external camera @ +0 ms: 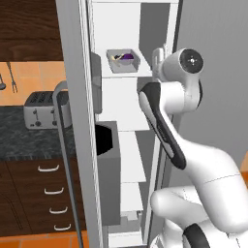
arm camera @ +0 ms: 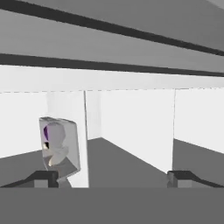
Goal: Take the meat container that has the fish and place it on the second highest rack of the freezer. Then take the vegetable container that has the mushroom and eggplant and place it on the highest rack of the freezer.
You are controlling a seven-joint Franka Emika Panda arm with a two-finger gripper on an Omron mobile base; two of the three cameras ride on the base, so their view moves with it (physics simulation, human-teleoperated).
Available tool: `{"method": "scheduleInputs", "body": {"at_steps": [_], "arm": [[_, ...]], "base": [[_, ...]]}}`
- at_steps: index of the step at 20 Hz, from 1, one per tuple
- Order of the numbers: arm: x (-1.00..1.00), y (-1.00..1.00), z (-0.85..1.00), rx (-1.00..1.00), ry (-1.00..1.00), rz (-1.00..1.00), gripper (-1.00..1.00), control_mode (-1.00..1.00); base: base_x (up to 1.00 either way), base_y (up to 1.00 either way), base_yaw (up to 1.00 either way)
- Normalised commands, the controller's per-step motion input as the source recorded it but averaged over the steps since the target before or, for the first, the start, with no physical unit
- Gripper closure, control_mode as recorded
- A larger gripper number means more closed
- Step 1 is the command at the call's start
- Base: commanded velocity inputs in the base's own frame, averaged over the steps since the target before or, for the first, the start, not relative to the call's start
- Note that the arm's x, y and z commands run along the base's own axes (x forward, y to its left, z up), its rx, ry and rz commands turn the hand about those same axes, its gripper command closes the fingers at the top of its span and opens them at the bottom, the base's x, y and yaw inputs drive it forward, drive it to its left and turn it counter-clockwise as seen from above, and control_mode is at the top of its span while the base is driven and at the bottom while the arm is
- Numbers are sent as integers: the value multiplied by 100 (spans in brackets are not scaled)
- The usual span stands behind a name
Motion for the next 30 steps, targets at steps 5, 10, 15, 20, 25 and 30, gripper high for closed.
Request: {"method": "scheduleInputs", "body": {"at_steps": [5, 10, 15, 20, 25, 30], "arm": [[-100, -2, -33, 1, 0, 0, -100, -100], [-100, -26, -29, 2, 0, 0, -100, -100], [-56, -10, -17, 0, 2, 0, -100, -100], [0, 0, 0, 0, 0, 0, -100, -100], [-38, -5, 0, 0, -6, 0, -100, -100], [0, 0, 0, 0, -1, 0, -100, -100]], "base": [[0, 0, 0], [0, 0, 0], [0, 0, 0], [0, 0, 0], [0, 0, 0], [0, 0, 0]]}}
